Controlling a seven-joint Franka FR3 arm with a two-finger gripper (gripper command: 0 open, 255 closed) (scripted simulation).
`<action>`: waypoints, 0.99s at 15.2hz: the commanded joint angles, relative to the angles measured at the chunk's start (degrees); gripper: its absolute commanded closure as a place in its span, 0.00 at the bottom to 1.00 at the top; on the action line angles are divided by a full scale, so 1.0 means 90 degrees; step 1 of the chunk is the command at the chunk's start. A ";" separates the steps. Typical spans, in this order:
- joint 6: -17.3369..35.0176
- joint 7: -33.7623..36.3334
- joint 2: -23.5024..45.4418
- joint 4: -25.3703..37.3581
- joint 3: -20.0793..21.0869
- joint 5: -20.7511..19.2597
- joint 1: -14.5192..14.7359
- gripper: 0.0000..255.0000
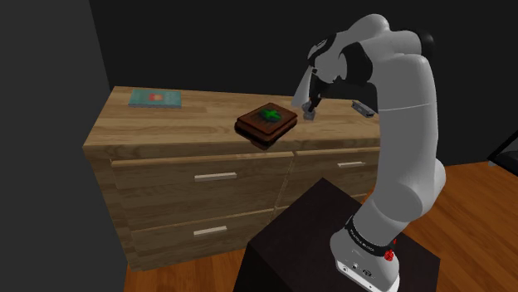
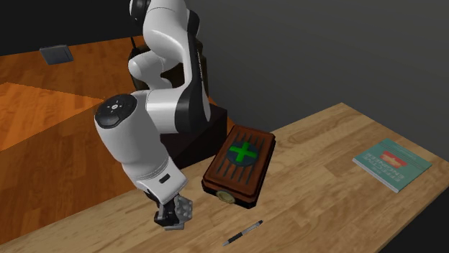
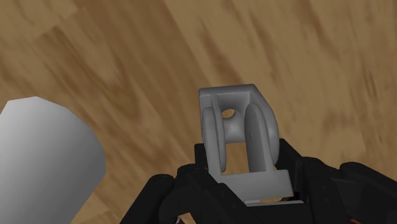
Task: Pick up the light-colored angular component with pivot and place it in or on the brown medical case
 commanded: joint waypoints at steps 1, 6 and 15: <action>-0.0135 0.0063 -0.0071 0.0085 -0.0046 -0.0071 0.0020 1.00; -0.0448 0.0188 -0.0228 0.0290 -0.0142 -0.0222 0.0048 1.00; -0.1058 0.0398 -0.0441 0.0773 -0.0272 -0.0441 0.0037 1.00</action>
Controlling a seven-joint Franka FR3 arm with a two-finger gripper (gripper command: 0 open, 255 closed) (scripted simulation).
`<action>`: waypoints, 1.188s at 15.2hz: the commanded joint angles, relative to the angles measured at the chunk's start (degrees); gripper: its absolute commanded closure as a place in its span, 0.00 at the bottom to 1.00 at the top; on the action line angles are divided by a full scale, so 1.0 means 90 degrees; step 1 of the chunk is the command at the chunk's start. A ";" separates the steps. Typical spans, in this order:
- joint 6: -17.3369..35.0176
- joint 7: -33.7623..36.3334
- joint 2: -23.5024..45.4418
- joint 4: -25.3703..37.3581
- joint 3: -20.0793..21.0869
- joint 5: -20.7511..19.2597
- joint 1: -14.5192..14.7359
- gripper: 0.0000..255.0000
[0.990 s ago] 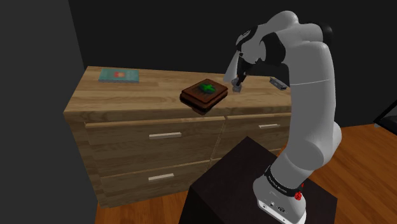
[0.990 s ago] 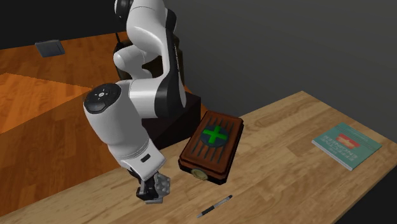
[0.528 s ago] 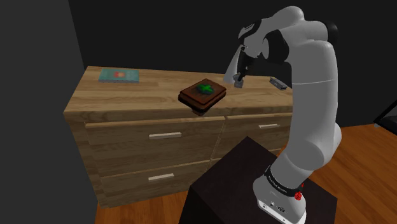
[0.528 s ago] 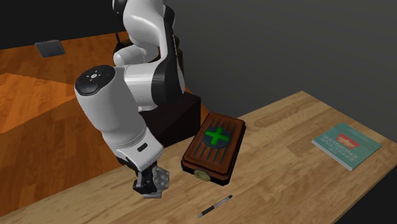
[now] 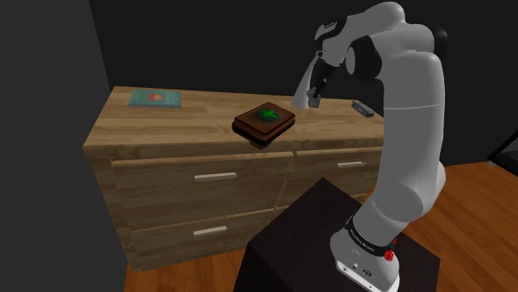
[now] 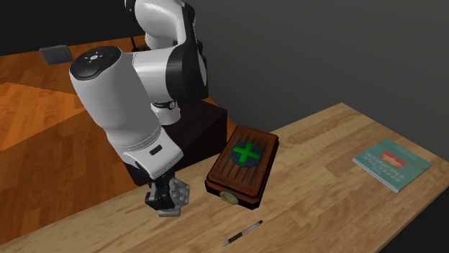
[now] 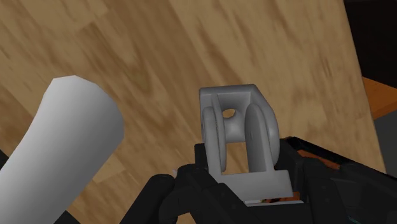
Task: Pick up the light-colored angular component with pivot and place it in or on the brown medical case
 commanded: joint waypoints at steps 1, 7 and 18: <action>-0.0147 0.0037 -0.0024 0.0139 -0.0019 -0.0033 -0.0027 1.00; -0.0599 0.0161 -0.0098 0.0566 -0.0069 -0.0125 -0.0094 1.00; -0.0669 0.0809 -0.0854 0.0136 -0.0253 -0.0638 0.0756 1.00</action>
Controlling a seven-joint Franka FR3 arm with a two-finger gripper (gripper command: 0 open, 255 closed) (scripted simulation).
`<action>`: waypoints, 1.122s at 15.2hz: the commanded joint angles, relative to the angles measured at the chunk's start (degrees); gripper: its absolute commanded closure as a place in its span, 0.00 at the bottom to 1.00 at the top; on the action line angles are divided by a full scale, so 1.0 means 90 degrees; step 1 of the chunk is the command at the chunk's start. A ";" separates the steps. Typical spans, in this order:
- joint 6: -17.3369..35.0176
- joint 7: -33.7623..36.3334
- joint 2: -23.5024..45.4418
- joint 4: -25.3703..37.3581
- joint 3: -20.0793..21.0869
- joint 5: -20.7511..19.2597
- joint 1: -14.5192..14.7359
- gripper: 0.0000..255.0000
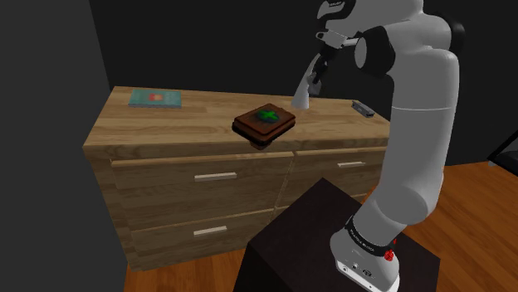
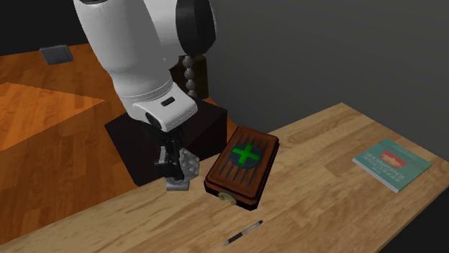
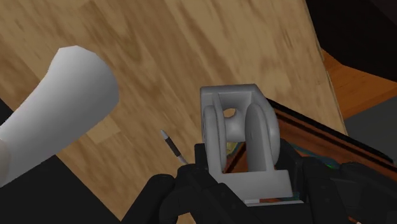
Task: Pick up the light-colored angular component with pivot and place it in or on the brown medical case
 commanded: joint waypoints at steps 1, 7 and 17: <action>0.0227 0.0277 -0.0408 -0.0506 -0.0086 -0.0270 0.0491 1.00; 0.0712 0.1356 -0.1398 -0.1507 -0.0107 -0.1035 0.1702 1.00; 0.1147 0.3388 -0.2558 -0.2442 0.0464 -0.2075 0.3026 1.00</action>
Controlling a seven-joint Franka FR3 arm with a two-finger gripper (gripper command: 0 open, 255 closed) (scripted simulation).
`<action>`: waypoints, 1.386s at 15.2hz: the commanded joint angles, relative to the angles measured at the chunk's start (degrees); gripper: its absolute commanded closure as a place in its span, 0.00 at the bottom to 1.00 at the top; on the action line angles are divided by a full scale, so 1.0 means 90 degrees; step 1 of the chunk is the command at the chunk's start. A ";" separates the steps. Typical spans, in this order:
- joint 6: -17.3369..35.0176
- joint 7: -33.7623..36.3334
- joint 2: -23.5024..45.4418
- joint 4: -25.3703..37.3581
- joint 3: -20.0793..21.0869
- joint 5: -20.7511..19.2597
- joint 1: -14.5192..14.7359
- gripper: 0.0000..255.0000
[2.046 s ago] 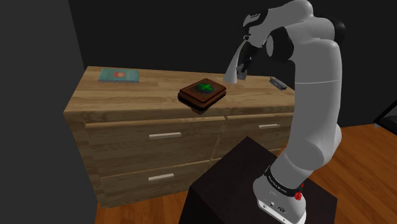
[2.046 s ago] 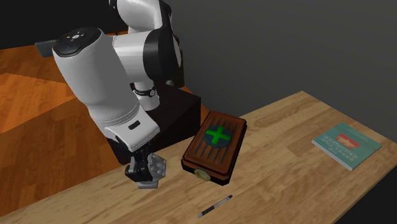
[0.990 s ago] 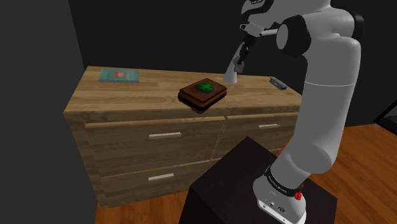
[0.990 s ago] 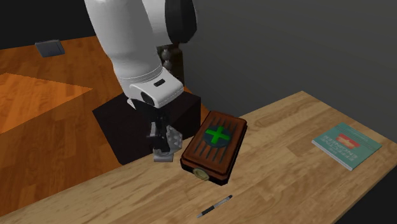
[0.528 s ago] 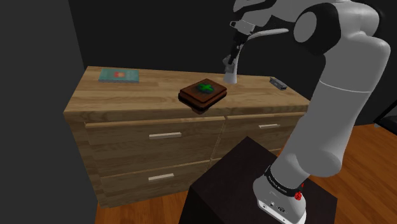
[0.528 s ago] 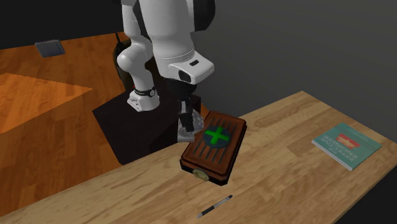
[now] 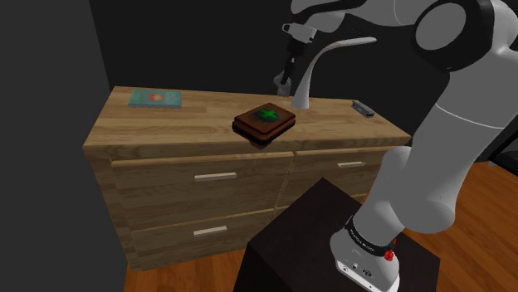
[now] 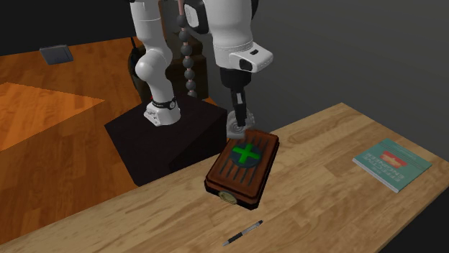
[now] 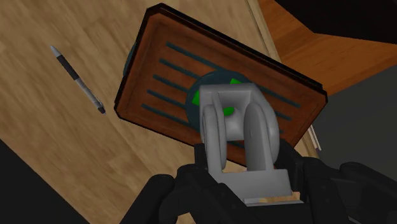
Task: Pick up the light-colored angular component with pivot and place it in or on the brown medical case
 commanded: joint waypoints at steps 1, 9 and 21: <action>0.0115 0.0255 -0.0095 -0.0149 0.0104 -0.0091 0.0132 1.00; 0.0764 0.0109 0.0045 -0.0710 0.0106 0.0056 0.0115 1.00; 0.1324 -0.0089 0.0269 -0.1130 0.0119 0.0288 0.0081 1.00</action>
